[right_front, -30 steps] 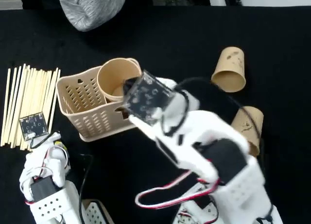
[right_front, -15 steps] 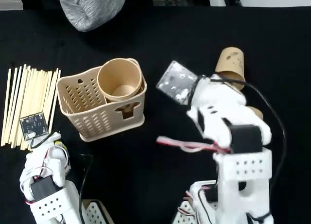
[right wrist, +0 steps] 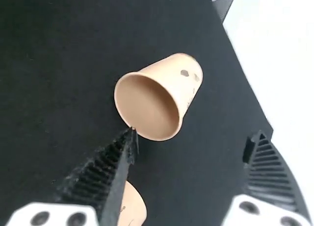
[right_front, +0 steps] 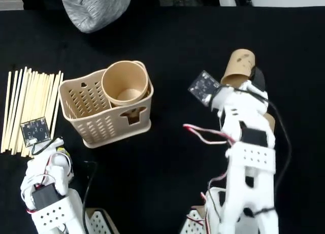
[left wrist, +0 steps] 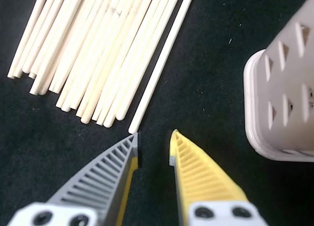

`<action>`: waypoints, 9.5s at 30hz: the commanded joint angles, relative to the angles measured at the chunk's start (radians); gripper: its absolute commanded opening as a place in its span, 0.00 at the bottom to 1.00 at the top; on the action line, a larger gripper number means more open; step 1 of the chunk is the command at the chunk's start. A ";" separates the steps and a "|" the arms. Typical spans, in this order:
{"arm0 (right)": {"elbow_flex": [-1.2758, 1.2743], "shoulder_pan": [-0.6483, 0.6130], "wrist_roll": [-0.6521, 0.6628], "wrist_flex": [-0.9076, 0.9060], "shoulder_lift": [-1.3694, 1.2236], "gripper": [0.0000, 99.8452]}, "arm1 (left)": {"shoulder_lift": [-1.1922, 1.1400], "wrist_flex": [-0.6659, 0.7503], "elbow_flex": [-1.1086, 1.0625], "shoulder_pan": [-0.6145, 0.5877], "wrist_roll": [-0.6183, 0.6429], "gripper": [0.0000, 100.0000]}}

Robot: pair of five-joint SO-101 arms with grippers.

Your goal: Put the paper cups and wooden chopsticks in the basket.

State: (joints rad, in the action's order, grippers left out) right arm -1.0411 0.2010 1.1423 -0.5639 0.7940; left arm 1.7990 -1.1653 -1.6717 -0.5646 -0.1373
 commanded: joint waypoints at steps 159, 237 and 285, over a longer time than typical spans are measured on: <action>0.464 -0.736 -0.784 -0.232 -0.205 0.01 | 0.005 0.020 -0.001 0.007 -0.008 0.12; 0.065 0.353 -0.213 -0.393 0.248 0.01 | 0.005 0.020 -0.001 0.008 -0.008 0.12; 1.592 -0.634 -0.948 -1.201 -0.730 0.01 | 0.005 0.017 -0.004 0.007 -0.083 0.12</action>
State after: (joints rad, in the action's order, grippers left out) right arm 0.5930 -0.4020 0.1926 -1.7331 0.0222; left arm 1.7990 -1.1653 -1.6732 -0.5646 -0.2110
